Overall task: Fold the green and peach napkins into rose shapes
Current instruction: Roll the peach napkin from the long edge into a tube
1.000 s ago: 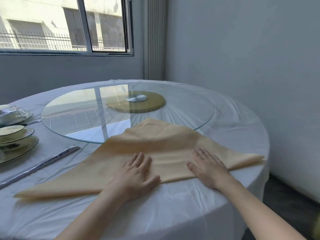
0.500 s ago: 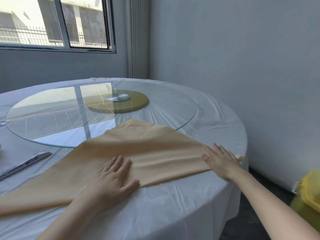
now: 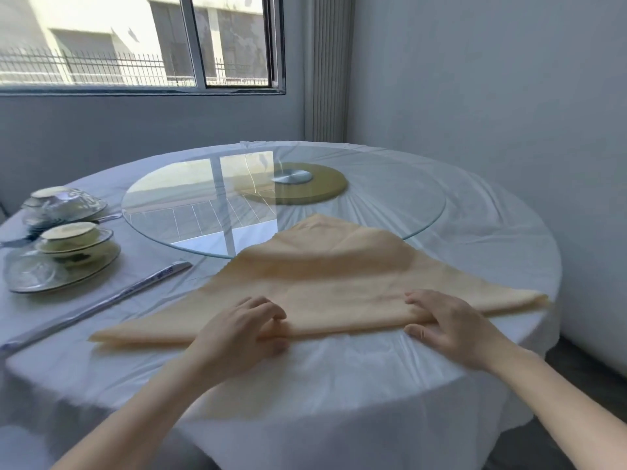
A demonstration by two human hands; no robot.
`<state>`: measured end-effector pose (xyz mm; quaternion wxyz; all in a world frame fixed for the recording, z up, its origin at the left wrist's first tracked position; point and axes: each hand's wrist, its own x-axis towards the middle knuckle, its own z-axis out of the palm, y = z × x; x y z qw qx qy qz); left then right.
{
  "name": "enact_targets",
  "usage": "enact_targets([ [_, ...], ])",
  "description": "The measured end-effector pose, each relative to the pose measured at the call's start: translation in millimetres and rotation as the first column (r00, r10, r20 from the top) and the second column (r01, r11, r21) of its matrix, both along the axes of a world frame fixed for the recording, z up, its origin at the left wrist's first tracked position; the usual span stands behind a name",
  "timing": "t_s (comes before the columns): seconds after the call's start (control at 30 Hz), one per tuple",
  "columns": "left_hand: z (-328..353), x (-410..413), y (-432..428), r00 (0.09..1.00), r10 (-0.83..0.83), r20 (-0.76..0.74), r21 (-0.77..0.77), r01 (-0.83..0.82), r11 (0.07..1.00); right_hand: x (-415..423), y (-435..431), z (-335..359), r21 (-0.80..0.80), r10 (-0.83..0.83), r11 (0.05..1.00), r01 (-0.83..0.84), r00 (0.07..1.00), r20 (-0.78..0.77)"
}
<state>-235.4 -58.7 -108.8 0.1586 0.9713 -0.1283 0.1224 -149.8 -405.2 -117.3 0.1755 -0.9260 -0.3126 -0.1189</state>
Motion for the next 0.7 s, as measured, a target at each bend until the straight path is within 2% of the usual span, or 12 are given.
enact_targets([
  [0.13, 3, -6, 9, 0.999, -0.02, 0.051, -0.014, 0.02, 1.0, 5, 1, 0, -0.033, 0.09, 0.996, -0.084, 0.959, 0.27],
  [0.23, 4, -5, 9, 0.993, -0.053, 0.102, 0.029, 0.05, 0.998, 3, 3, 1, -0.073, 0.135, 0.99, -0.118, 0.93, 0.341],
  [0.43, 17, -13, 15, 1.0, -0.014, -0.013, 0.034, 0.014, 0.999, -9, 4, 0, -0.024, 0.101, 0.995, -0.098, 0.963, 0.249],
  [0.6, 24, 0, 11, 0.989, 0.146, -0.022, 0.012, -0.146, 0.989, -7, 12, 6, 0.057, -0.164, 0.986, 0.157, 0.975, 0.149],
  [0.7, 25, 12, 6, 0.973, 0.226, -0.043, 0.044, -0.225, 0.973, -3, 17, 7, 0.018, -0.243, 0.97, 0.243, 0.965, 0.094],
])
